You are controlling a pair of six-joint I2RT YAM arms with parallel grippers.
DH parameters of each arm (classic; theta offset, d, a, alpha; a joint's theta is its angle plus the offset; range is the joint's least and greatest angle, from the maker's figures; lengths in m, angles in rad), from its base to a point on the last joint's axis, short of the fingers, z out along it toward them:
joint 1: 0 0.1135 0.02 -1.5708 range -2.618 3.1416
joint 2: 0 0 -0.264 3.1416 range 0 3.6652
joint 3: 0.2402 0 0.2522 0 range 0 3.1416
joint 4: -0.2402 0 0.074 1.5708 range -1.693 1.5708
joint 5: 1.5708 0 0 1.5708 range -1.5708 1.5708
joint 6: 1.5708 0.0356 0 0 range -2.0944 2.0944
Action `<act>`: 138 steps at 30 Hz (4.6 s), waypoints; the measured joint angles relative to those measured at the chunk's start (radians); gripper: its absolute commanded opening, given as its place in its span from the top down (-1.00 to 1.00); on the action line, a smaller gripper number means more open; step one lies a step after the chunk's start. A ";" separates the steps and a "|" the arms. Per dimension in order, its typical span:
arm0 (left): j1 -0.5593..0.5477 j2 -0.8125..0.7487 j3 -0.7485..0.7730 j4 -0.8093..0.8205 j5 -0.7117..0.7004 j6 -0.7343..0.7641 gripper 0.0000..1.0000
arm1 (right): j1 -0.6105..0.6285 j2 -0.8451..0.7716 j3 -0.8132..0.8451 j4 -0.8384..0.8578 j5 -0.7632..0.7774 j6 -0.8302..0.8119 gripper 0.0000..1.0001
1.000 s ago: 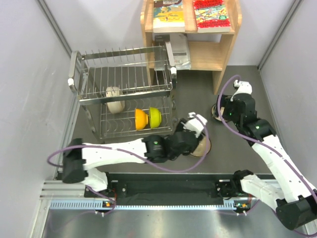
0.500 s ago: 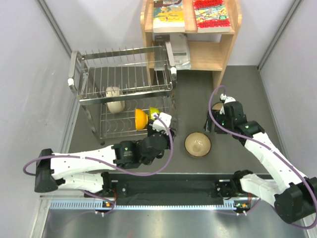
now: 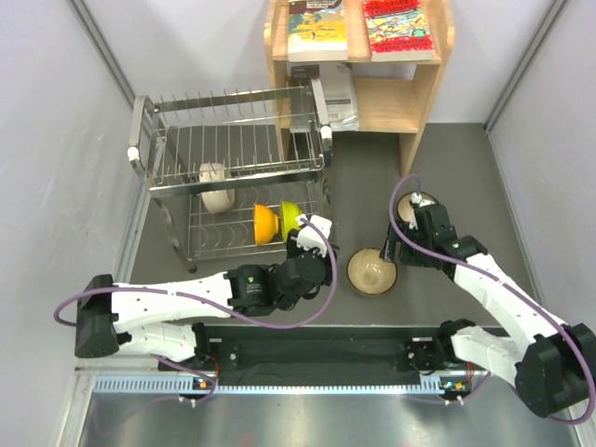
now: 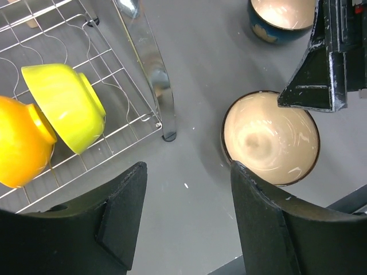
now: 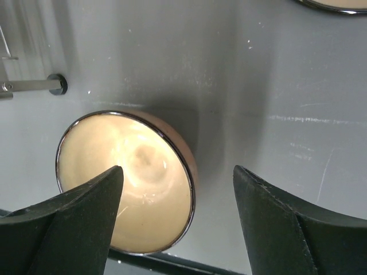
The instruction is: Unload the bowls from the dish rack
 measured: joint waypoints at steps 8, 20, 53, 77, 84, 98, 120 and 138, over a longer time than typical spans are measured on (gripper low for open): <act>0.000 0.000 0.000 -0.004 -0.001 -0.013 -0.30 | 0.006 0.068 -0.023 0.043 0.006 0.020 -0.39; 0.000 -0.010 -0.006 -0.010 -0.010 -0.046 -0.30 | 0.038 0.124 -0.037 0.066 0.067 0.048 0.43; 0.000 -0.145 -0.082 -0.093 -0.085 -0.104 -0.31 | 0.009 0.089 0.278 -0.072 0.249 -0.003 1.00; 0.002 -0.224 -0.134 -0.151 -0.166 -0.123 -0.31 | -0.353 0.322 0.332 0.069 0.198 0.020 1.00; 0.002 -0.205 -0.133 -0.151 -0.167 -0.115 -0.31 | -0.404 0.322 0.329 0.086 0.222 0.032 1.00; 0.002 -0.173 -0.119 -0.152 -0.172 -0.097 -0.31 | -0.412 0.384 0.306 0.116 0.205 0.034 0.81; 0.003 -0.206 -0.119 -0.194 -0.196 -0.120 -0.31 | -0.418 0.428 0.302 0.179 0.143 0.031 0.53; 0.003 -0.215 -0.122 -0.214 -0.225 -0.158 -0.34 | -0.418 0.367 0.283 0.163 0.106 0.030 0.00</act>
